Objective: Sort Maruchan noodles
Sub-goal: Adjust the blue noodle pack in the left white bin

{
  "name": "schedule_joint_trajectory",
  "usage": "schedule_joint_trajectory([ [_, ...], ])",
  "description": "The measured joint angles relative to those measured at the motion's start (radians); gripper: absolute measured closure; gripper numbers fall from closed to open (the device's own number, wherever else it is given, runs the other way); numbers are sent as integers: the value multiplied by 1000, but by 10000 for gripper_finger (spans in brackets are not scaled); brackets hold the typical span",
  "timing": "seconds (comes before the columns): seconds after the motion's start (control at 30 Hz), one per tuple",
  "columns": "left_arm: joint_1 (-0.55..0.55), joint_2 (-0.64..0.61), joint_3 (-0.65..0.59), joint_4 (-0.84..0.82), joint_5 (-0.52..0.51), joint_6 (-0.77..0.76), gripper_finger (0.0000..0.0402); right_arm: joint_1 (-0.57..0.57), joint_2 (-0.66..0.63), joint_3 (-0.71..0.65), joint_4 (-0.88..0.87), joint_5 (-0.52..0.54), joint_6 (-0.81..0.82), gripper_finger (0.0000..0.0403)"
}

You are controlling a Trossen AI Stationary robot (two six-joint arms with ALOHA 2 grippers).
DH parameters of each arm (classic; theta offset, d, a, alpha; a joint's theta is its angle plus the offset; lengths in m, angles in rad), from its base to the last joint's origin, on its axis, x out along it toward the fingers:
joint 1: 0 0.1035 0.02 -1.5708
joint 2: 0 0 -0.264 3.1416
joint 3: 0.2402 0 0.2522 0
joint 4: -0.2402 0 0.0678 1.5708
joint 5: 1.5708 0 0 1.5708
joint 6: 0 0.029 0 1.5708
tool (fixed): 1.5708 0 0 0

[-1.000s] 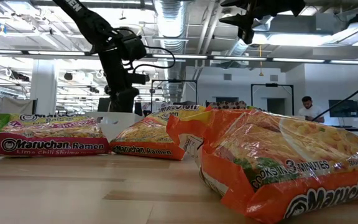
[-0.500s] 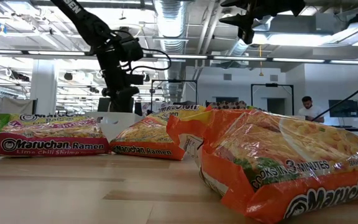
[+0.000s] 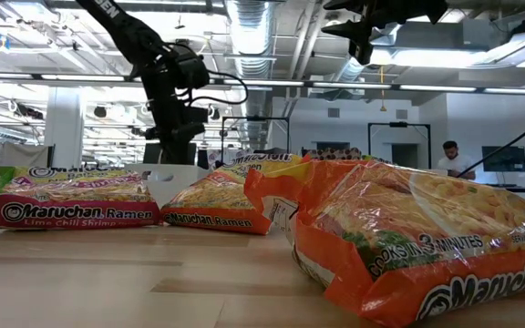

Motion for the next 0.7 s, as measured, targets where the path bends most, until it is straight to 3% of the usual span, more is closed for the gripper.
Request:
schedule_joint_trajectory([
  [0.43, 8, -2, 244, -261, 25, 28, 401, 0, 0, 0, -1, 0, 0, 207],
  [0.7, 31, -1, 268, -286, 52, 49, 399, 0, 0, 0, -1, 0, 0, 207],
])
